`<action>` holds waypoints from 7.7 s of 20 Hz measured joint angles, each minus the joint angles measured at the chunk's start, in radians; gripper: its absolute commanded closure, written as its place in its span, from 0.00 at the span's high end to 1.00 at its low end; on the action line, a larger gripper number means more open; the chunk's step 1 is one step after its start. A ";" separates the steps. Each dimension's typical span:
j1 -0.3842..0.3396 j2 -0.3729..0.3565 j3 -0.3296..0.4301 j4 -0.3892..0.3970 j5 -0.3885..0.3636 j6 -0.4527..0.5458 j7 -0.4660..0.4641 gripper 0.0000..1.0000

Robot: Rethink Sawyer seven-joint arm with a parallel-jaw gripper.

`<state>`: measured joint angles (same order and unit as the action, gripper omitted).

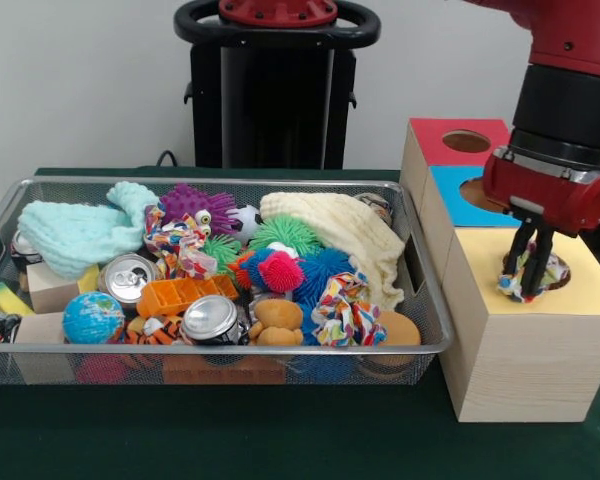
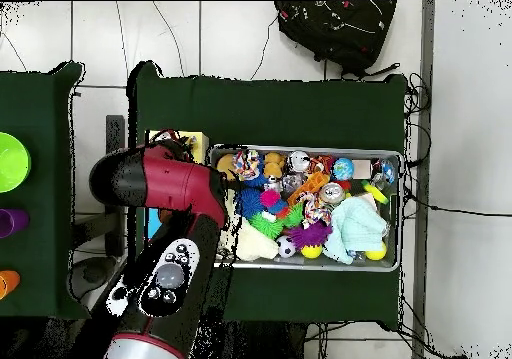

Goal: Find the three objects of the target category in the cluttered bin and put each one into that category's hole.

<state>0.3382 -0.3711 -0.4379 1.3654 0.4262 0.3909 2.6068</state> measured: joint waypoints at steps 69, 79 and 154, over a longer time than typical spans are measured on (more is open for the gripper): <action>-0.037 -0.025 0.066 0.033 0.103 0.140 0.000 1.00; -0.075 -0.030 0.066 -0.007 0.103 0.264 0.000 1.00; 0.040 -0.065 -0.015 0.019 0.128 0.219 0.000 0.00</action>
<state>0.3779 -0.4358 -0.4531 1.3841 0.5543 0.6100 2.6070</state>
